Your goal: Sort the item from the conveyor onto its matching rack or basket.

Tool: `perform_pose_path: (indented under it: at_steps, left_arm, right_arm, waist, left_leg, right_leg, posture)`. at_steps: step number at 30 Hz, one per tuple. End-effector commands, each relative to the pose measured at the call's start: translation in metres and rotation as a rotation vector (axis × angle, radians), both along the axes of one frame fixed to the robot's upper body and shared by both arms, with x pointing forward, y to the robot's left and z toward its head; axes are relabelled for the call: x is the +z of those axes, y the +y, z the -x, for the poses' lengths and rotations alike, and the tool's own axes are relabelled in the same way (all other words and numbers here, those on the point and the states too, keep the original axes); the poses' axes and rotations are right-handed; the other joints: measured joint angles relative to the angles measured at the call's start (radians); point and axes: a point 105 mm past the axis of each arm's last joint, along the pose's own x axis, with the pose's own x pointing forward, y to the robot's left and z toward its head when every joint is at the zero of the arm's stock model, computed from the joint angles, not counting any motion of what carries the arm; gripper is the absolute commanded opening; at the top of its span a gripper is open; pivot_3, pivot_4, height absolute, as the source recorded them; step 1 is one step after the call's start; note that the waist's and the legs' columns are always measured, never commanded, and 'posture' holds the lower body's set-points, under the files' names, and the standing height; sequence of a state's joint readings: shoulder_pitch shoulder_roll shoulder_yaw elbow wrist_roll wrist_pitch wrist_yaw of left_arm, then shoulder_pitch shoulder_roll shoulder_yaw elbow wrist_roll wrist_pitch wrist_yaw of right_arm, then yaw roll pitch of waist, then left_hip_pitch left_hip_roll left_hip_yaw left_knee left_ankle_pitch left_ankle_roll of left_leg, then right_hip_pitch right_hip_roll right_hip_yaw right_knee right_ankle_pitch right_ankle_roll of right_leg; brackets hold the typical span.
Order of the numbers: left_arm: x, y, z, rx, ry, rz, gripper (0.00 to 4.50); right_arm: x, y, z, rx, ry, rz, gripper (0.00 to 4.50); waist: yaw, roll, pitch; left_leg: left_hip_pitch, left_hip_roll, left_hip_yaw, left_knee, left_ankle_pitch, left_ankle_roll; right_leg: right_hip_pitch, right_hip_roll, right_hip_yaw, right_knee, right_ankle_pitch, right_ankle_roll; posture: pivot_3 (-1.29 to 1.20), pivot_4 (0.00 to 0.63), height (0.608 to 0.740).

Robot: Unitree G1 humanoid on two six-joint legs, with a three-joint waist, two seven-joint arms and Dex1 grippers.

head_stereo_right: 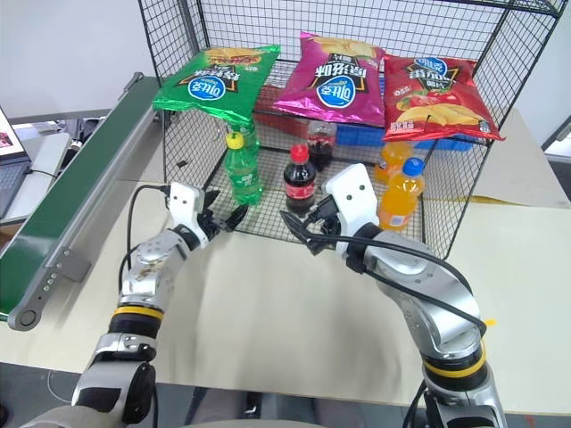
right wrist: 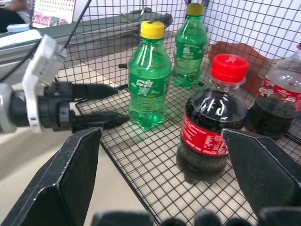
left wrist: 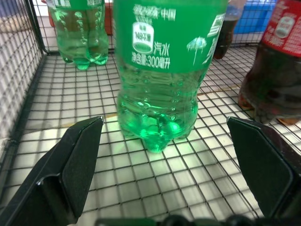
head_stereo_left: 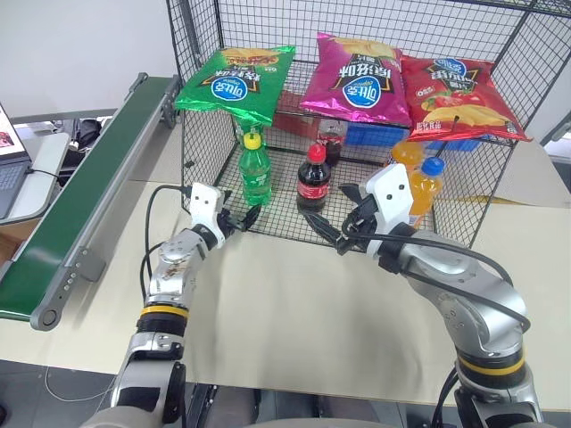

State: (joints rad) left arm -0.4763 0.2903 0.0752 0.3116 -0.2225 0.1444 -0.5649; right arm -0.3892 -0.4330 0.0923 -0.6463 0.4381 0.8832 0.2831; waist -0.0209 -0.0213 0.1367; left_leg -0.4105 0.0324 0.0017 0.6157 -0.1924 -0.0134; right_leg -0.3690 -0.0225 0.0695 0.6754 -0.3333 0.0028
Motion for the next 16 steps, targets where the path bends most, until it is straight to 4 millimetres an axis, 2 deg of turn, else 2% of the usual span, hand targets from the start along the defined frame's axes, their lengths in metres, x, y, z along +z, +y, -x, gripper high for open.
perform_pose_path:
  at_steps: [1,4,8,13,16]
  left_arm:
    - [0.021,0.002,0.018,-0.087,-0.028,-0.031,4.49]
    - [0.023,0.008,0.033,-0.149,0.007,-0.075,4.49]
    - [0.051,0.038,0.072,-0.283,0.055,-0.242,4.49]
    - [0.079,0.050,0.080,-0.238,-0.018,-0.289,4.49]
    - [0.086,0.053,0.077,-0.199,-0.041,-0.261,4.49]
  right_arm:
    - [0.014,-0.002,0.004,0.024,-0.062,-0.009,4.50]
    - [0.015,-0.006,0.010,0.046,-0.058,0.001,4.50]
    - [0.026,-0.021,0.029,0.139,-0.063,0.025,4.50]
    - [0.028,-0.037,0.030,0.124,-0.066,0.053,4.50]
    - [0.025,-0.042,0.027,0.098,-0.058,0.055,4.50]
  waist:
    - [-0.003,0.000,0.000]
    - [-0.005,0.000,0.000]
    - [-0.020,0.000,0.001]
    - [-0.021,0.001,0.001]
    - [-0.021,0.001,0.001]
  left_leg:
    - [0.000,0.000,0.000,0.000,0.000,0.000]
    - [0.001,0.001,0.000,0.000,0.000,0.000]
    - [0.001,0.002,-0.001,-0.001,0.000,0.000]
    - [0.007,0.002,0.000,-0.002,0.000,0.000]
    - [0.008,0.002,-0.001,-0.003,0.000,0.000]
  right_leg:
    - [0.000,0.000,0.000,0.000,0.000,0.000]
    - [0.000,0.000,0.000,0.001,0.000,0.000]
    - [0.000,0.001,0.000,0.000,0.000,0.000]
    - [0.007,-0.001,0.000,-0.004,-0.001,0.000]
    - [0.012,-0.001,0.000,-0.011,-0.001,0.000]
  posture:
    - [0.00,0.150,0.740]
    - [0.00,0.150,0.740]
    - [0.00,0.150,0.740]
    - [0.00,0.150,0.740]
    - [0.00,0.150,0.740]
